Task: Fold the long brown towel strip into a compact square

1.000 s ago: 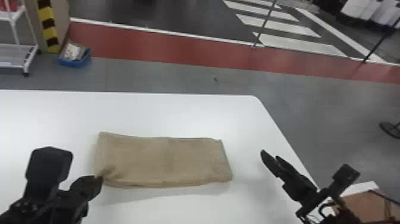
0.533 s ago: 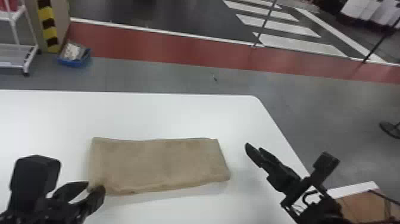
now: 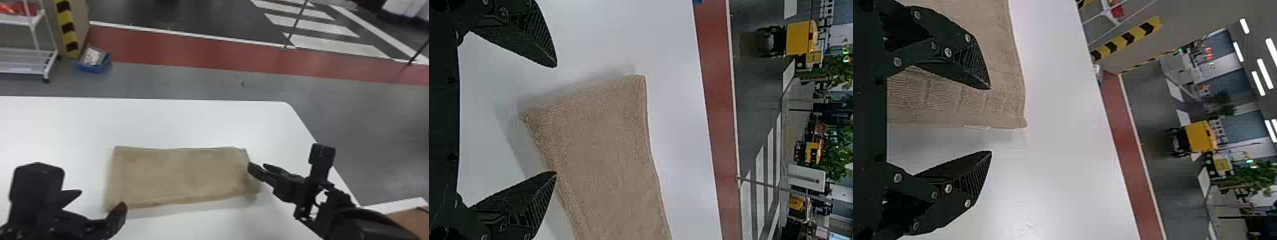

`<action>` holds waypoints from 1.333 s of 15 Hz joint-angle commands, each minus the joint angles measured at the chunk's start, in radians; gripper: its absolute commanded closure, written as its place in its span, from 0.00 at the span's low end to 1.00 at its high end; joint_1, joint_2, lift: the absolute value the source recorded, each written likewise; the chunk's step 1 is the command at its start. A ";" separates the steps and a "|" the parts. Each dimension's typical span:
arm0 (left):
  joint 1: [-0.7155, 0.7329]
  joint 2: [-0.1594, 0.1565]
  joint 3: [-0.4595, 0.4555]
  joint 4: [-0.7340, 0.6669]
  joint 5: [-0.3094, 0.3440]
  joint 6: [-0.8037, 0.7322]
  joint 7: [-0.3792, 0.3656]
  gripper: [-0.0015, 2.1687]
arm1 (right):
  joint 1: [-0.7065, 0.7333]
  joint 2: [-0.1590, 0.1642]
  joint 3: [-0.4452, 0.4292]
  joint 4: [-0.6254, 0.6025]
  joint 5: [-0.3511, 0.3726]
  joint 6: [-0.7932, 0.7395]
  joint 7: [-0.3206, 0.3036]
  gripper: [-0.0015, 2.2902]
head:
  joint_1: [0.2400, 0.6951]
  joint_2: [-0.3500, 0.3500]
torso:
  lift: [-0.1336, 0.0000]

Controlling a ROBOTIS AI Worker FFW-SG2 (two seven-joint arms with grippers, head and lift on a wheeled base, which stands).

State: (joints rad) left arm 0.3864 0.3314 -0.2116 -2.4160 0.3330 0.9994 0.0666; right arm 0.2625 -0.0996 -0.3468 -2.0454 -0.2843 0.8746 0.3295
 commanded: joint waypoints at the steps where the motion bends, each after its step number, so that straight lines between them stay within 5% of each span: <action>1: 0.000 0.000 0.003 0.009 0.000 -0.012 -0.008 0.02 | -0.020 0.001 0.023 -0.033 0.039 0.143 -0.009 0.22 | 1.00 0.11 | 0.07; 16: -0.007 -0.003 0.003 0.041 0.004 -0.034 -0.025 0.02 | -0.144 -0.008 0.026 0.071 0.074 0.251 -0.017 0.26 | 1.00 0.13 | 0.07; 20: -0.007 -0.003 0.005 0.043 0.004 -0.034 -0.025 0.02 | -0.146 -0.008 0.020 0.074 0.056 0.257 -0.006 0.41 | 1.00 0.13 | 0.07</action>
State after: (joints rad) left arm 0.3789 0.3283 -0.2082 -2.3731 0.3375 0.9657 0.0413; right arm 0.1153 -0.1077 -0.3235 -1.9703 -0.2195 1.1269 0.3208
